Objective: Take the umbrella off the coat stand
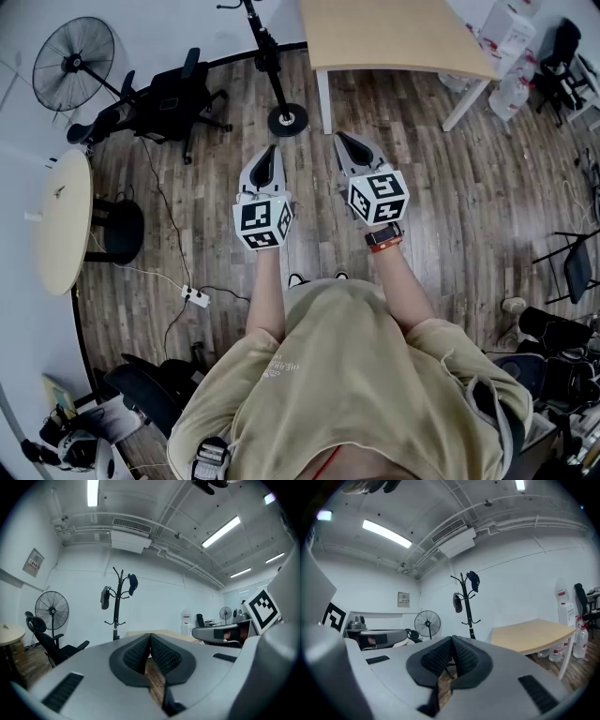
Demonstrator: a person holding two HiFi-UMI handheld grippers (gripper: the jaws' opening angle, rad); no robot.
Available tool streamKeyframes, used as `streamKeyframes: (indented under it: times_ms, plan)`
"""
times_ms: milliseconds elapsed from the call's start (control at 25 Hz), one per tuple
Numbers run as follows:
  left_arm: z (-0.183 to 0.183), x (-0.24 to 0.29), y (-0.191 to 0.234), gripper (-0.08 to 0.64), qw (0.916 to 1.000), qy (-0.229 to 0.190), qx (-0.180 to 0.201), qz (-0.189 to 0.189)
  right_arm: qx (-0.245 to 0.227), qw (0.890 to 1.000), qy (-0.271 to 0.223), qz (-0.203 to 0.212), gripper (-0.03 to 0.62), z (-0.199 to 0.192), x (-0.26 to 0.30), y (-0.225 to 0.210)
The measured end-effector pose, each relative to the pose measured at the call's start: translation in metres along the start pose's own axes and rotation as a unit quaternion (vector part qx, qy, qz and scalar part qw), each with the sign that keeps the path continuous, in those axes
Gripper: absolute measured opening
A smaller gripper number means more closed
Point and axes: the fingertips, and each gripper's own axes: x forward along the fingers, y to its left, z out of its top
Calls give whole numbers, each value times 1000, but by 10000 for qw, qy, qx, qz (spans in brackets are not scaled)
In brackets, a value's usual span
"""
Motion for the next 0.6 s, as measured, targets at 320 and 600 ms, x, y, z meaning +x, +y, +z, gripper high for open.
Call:
streamKeyframes:
  times_ms: [320,600]
  plan:
    - [-9,-4,0,23,9996,131,83,249,202,9995,206,-149,14,-18,0,-9]
    - [-32,20,28,23,9989,363,-134,262,272,9992,267,-140,15,-29,39,-12]
